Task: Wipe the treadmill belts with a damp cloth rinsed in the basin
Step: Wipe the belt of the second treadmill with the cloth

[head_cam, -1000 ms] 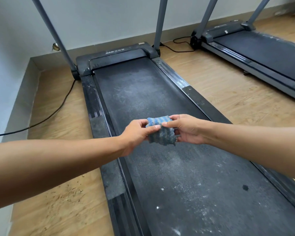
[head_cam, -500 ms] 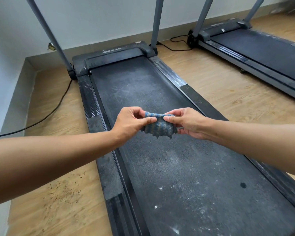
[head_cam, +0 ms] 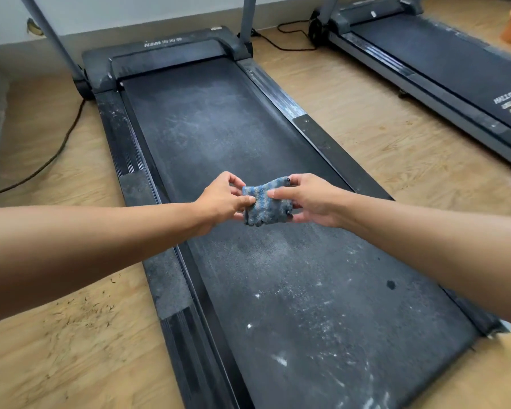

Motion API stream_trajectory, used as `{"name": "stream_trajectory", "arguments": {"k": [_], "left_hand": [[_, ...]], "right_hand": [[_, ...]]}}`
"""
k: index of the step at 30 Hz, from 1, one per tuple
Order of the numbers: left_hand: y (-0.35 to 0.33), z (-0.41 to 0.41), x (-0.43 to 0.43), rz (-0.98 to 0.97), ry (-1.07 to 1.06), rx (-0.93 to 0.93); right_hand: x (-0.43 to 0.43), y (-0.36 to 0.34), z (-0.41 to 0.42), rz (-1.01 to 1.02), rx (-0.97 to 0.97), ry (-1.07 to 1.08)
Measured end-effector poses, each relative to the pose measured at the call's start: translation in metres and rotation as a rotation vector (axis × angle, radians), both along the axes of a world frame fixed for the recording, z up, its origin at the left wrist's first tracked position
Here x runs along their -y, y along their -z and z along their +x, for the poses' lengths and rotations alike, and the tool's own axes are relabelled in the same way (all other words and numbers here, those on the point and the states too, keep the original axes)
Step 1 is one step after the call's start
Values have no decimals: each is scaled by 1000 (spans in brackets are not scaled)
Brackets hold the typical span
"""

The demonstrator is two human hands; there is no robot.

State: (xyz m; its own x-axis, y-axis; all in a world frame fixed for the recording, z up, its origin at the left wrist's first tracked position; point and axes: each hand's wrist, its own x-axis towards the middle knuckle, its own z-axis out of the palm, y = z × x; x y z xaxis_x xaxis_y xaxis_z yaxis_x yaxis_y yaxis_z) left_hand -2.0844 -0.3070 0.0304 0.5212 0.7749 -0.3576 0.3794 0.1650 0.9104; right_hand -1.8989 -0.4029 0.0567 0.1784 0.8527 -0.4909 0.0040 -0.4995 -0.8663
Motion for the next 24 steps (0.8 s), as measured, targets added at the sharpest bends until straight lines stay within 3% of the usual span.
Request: {"name": "stream_trajectory", "arguments": {"k": [3, 7, 11, 15, 19, 24], "left_hand": [[15, 8, -10, 67, 162, -148], [23, 0, -40, 289, 393, -392], [20, -37, -72, 646, 706, -661], [26, -75, -84, 699, 919, -826], [19, -96, -79, 878, 1122, -1091], [25, -125, -84, 840, 1173, -1316]], "right_hand": [[6, 14, -14, -11, 250, -46], [2, 23, -19, 148, 659, -71], [17, 57, -48, 342, 747, -198], [56, 103, -73, 283, 778, -619], [66, 117, -94, 473, 1066, -501], [31, 151, -142, 251, 1214, -719]]}}
